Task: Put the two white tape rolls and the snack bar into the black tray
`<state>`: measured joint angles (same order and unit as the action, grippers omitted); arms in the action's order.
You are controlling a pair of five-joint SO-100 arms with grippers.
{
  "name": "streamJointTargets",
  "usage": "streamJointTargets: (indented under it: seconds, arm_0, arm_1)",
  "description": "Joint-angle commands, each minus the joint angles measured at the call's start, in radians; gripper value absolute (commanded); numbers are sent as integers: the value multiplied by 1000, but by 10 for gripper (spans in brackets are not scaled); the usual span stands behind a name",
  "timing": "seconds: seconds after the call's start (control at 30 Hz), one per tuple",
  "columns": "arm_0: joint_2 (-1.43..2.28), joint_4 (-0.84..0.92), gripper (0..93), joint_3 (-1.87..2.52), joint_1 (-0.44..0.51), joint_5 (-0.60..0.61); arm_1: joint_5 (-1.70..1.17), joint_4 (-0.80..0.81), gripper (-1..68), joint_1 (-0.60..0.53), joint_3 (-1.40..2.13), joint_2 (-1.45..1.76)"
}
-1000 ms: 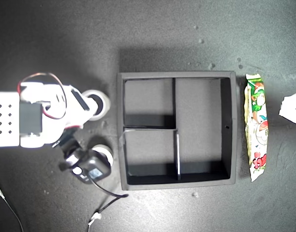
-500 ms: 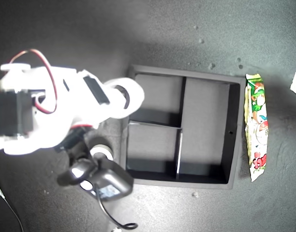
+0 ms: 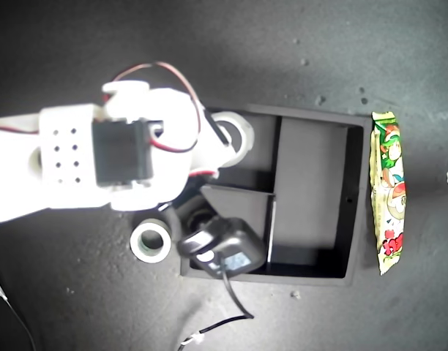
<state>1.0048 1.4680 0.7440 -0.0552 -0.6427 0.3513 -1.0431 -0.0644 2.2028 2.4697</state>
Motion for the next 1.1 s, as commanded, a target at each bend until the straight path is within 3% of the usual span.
streamJointTargets:
  seconds: [0.0,0.1,0.3,0.53,0.7,0.97,1.07]
  arm_0:
    - [-192,163,1,-431,0,14]
    - [-460,368,1,-931,-9,-5]
    - [-422,365,26,-795,15,-31]
    - [-414,365,163,-712,52,-80]
    - [-298,365,165,-626,60,-107]
    - [2,365,161,-460,75,-143]
    - [37,365,155,-453,100,-166]
  arm_1:
    - [-49,-66,-2,-37,-156,-192]
    - [-37,-72,-2,-60,-143,-239]
    - [-6,-61,68,-92,-161,-436]
    - [-17,40,150,-89,-112,-502]
    - [-31,77,189,-86,-126,-623]
    - [-48,104,211,-71,-209,-907]
    - [-32,149,178,-69,-175,-910]
